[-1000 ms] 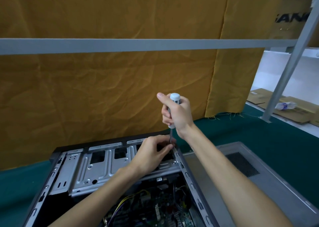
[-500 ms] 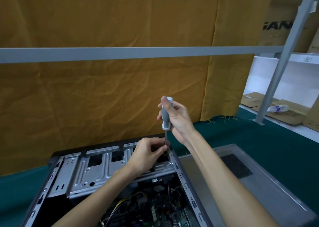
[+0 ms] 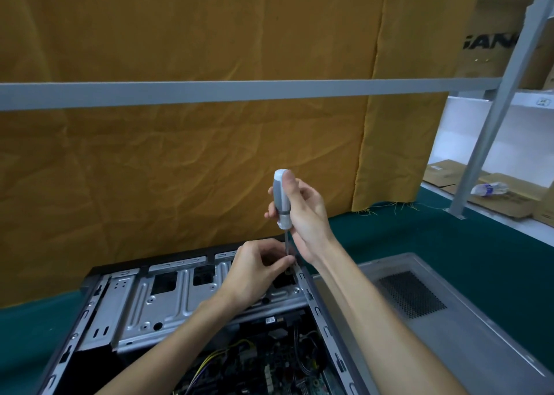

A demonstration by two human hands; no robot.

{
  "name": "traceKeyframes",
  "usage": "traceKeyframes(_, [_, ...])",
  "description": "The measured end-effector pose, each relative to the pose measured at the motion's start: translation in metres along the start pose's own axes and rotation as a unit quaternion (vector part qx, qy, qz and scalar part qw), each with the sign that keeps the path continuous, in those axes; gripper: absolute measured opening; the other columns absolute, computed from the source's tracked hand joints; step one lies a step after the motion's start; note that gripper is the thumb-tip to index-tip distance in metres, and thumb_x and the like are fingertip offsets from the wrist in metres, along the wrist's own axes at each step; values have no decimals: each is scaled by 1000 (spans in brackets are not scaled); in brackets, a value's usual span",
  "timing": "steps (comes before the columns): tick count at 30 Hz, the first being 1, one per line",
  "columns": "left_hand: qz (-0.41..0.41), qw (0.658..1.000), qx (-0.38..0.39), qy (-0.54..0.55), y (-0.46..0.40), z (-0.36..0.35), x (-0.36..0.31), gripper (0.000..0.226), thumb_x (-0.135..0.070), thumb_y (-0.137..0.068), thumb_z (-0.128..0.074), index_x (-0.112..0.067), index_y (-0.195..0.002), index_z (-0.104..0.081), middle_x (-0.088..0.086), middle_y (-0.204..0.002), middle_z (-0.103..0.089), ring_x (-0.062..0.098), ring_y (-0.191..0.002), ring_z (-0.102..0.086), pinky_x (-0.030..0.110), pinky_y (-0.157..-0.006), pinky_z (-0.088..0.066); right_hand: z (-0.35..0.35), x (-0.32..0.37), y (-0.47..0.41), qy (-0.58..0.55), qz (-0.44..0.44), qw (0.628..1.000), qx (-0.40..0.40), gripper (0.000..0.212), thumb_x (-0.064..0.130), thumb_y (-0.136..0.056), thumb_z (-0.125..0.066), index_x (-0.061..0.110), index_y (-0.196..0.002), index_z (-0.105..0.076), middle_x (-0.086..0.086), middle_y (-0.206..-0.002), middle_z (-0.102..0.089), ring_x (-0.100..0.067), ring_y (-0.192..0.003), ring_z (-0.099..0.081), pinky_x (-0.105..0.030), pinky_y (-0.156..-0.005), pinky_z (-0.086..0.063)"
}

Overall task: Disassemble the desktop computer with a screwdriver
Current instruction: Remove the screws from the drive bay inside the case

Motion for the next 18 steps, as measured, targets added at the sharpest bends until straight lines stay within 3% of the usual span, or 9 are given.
traceKeyframes(4, [-6,1000,19,4,1,-2,-5,15,-18,-99,-64,-25,-102,-77,-13,-96,-77,8,-92,-72,29,-84,-57,-2,-4,1,-35,-11,999,-7,58,65,-94,-45,17,-86,-76,-6,-73,-59,-15,-54,-50,-35,-65,-53])
traceKeyframes(7, [2,1000,11,10,1,-1,-3,11,-21,-97,-67,-24,-100,-78,-12,-94,-77,9,-90,-73,37,-83,-58,-2,2,3,-19,30,999,-20,68,74,-84,-57,8,-102,-63,-4,-75,-56,-14,-54,-47,-32,-62,-52])
traceKeyframes(10, [7,1000,-6,3,2,0,-2,6,-24,-95,-71,-23,-95,-77,-9,-88,-77,10,-82,-72,42,-78,-57,2,5,8,25,41,997,-58,64,71,-74,-72,10,-89,-61,0,-72,-60,-14,-59,-53,-33,-68,-53])
traceKeyframes(12, [7,1000,-2,-3,2,0,-2,5,-22,-96,-70,-24,-96,-75,-9,-89,-76,11,-84,-71,40,-79,-57,3,5,11,31,33,996,-71,61,70,-80,-63,10,-84,-68,-2,-77,-67,-13,-64,-57,-32,-68,-51])
traceKeyframes(15, [-4,1000,24,-10,4,-4,-6,13,-17,-99,-64,-23,-103,-76,-12,-95,-76,9,-91,-71,29,-82,-56,2,4,12,-1,14,998,-68,68,66,-93,-44,5,-96,-73,-6,-75,-69,-12,-60,-53,-26,-63,-49])
traceKeyframes(18, [3,1000,11,-1,4,-2,-7,13,-19,-98,-67,-23,-103,-78,-13,-94,-77,6,-90,-72,29,-81,-57,2,6,14,4,36,997,-62,71,69,-91,-52,0,-105,-60,-5,-72,-63,-14,-56,-51,-32,-66,-47])
Point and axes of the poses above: each hand's wrist, its own y-axis away from the middle knuckle, its own z-axis out of the back of the hand, x = y × z, the point moved 7 cm from there along -y, towards the middle knuckle
